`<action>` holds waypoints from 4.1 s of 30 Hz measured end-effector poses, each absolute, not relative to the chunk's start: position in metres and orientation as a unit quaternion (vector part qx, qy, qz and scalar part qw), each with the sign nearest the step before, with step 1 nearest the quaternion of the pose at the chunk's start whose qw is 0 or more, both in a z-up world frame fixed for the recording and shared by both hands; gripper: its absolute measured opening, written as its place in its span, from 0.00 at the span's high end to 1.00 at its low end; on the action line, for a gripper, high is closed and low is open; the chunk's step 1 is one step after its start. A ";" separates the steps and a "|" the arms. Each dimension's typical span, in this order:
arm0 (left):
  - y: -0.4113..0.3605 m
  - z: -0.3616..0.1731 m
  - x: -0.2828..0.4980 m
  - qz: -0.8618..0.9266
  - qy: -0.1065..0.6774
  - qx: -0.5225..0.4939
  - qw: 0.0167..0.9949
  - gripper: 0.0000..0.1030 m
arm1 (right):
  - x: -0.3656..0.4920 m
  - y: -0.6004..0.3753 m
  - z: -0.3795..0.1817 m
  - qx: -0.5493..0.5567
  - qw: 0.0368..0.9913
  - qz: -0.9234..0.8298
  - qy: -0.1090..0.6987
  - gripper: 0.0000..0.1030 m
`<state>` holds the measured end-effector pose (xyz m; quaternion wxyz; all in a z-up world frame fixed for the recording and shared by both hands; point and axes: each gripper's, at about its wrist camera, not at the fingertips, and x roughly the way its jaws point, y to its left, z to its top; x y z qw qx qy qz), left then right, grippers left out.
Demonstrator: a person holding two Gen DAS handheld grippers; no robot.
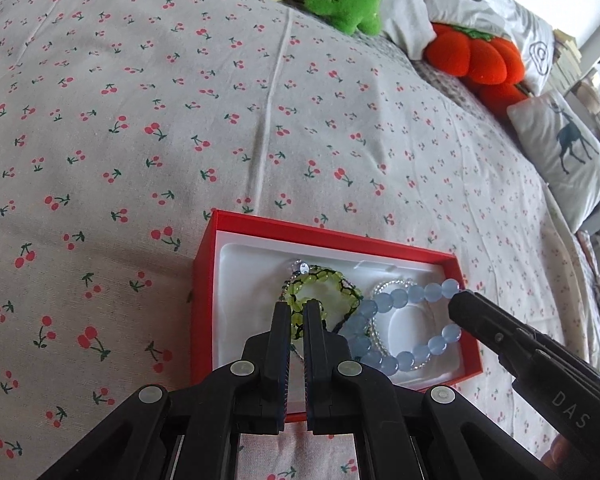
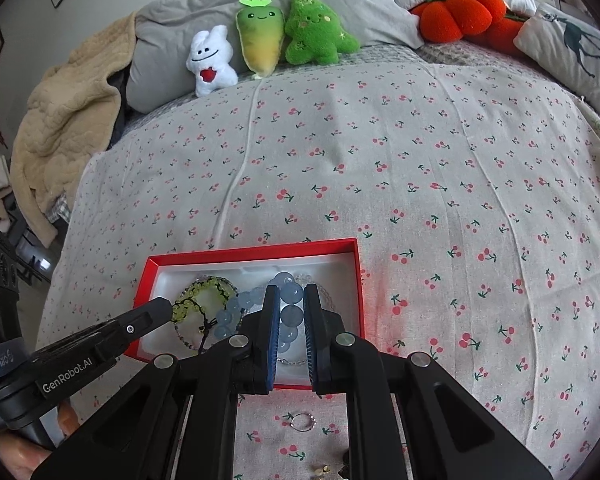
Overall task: Organize jewelry
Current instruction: 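Carry both bracelets into the red box and open both grippers, then raise both open grippers and move toward the rings and clip, then grasp the gold flower ring with the left gripper while the right gripper grasps the black hair clip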
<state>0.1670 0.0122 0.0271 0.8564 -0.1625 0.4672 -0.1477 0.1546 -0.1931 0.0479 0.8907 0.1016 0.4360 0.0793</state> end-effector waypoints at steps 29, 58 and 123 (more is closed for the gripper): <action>0.017 0.062 0.071 -0.137 0.471 -0.067 0.869 0.04 | 0.071 -0.216 0.081 0.110 0.877 0.071 0.462 0.37; 0.021 0.002 0.057 -0.158 0.588 -0.147 0.779 0.20 | 0.056 -0.228 0.039 0.122 0.828 0.007 0.548 0.31; 0.018 0.010 0.056 -0.129 0.551 -0.136 0.813 0.73 | 0.075 -0.232 0.000 0.173 0.808 -0.015 0.563 0.73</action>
